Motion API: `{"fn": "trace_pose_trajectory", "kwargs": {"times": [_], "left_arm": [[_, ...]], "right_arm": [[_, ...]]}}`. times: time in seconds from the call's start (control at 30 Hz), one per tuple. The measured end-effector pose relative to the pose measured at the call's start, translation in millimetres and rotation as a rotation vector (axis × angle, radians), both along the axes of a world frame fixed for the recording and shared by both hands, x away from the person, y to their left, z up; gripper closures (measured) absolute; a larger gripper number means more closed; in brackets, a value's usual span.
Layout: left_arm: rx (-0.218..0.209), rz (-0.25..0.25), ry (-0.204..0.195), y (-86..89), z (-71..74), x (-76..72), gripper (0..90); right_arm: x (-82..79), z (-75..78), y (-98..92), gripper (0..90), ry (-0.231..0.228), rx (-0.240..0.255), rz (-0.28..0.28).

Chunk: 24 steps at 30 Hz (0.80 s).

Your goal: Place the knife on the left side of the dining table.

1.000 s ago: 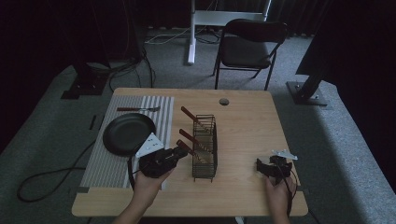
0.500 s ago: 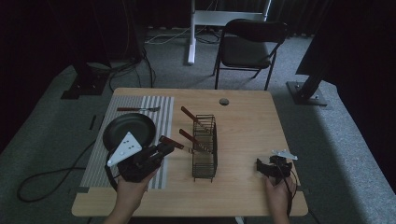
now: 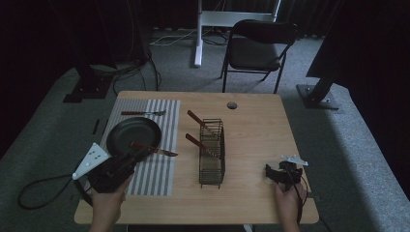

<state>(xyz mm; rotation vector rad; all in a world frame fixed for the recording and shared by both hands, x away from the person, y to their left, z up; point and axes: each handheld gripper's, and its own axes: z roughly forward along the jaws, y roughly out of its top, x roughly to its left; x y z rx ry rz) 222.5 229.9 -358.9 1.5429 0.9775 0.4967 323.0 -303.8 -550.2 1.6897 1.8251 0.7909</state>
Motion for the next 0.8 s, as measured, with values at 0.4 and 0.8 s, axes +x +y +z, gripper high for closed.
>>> {"fn": "trace_pose_trajectory", "kwargs": {"times": [0.4, 0.8], "left_arm": [[-0.039, 0.156, 0.113, 49.6, -51.4, -5.0, 82.4], [-0.208, 0.206, 0.214, 73.1, -92.1, -0.9, 82.4]], "right_arm": [[0.0, 0.0, 0.1, 13.6, 0.0, 0.001, -0.001], [0.0, 0.0, 0.2, 13.6, -0.001, 0.001, -0.001]]}}
